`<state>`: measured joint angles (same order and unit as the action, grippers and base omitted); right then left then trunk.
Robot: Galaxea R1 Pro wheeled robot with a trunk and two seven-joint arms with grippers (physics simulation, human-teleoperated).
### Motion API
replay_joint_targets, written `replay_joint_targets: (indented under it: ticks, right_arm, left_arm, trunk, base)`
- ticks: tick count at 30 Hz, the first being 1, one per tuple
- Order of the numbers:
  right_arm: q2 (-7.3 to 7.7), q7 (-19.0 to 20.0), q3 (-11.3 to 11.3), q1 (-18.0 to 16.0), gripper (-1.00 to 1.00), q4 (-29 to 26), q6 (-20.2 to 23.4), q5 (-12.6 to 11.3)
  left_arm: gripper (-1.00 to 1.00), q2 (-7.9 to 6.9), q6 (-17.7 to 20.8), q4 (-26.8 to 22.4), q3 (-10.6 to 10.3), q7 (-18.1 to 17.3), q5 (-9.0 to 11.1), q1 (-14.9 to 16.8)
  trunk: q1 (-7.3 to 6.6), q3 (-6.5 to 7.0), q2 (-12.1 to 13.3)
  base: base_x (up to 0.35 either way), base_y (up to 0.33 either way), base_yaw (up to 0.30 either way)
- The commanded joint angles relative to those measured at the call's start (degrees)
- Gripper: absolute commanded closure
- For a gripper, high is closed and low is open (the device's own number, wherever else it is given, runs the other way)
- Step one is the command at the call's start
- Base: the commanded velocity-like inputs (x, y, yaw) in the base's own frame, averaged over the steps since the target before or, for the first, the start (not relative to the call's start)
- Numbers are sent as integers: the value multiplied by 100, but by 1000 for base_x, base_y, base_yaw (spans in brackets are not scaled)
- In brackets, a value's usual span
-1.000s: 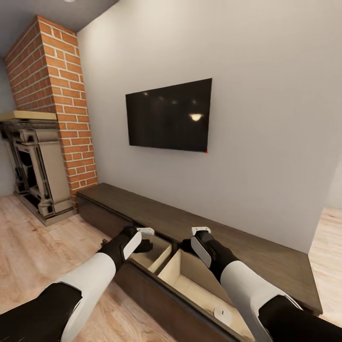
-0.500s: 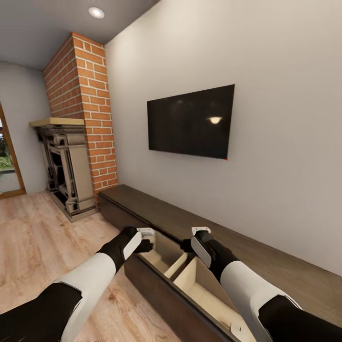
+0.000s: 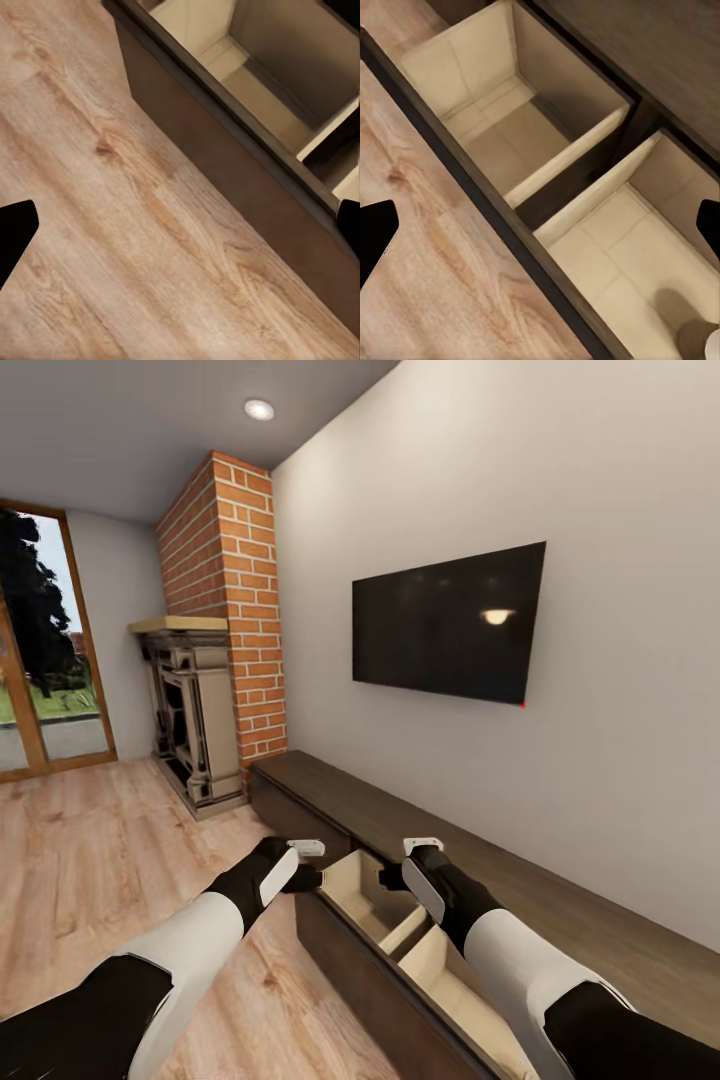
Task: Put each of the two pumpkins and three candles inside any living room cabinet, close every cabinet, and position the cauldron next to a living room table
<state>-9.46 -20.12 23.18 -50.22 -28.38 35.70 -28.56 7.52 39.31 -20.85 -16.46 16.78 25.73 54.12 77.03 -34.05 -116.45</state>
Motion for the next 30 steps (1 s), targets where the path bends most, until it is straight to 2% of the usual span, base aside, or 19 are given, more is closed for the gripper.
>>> replay_joint_targets:
  ticks: [1, 8, 30]
  right_arm:
    - [5, -53, 37, -5, -100, -9, 16, -62]
    - [5, -53, 37, -6, -100, -9, 16, -62]
    - [5, -53, 37, -6, -100, -9, 16, -62]
  left_arm:
    - [-100, -4, 16, -7, -42, 45, 61, 3]
    - [-100, -5, 16, -7, -39, 45, 63, 2]
    - [-100, -7, 16, -7, -37, 38, 64, 5]
  trunk:
    - [-1, -2, -3]
    - [-1, 33, -3]
    - [-1, 141, -3]
  base:
    - [0, 0, 259]
    - [-66, 57, 259]
    - [-195, 237, 259]
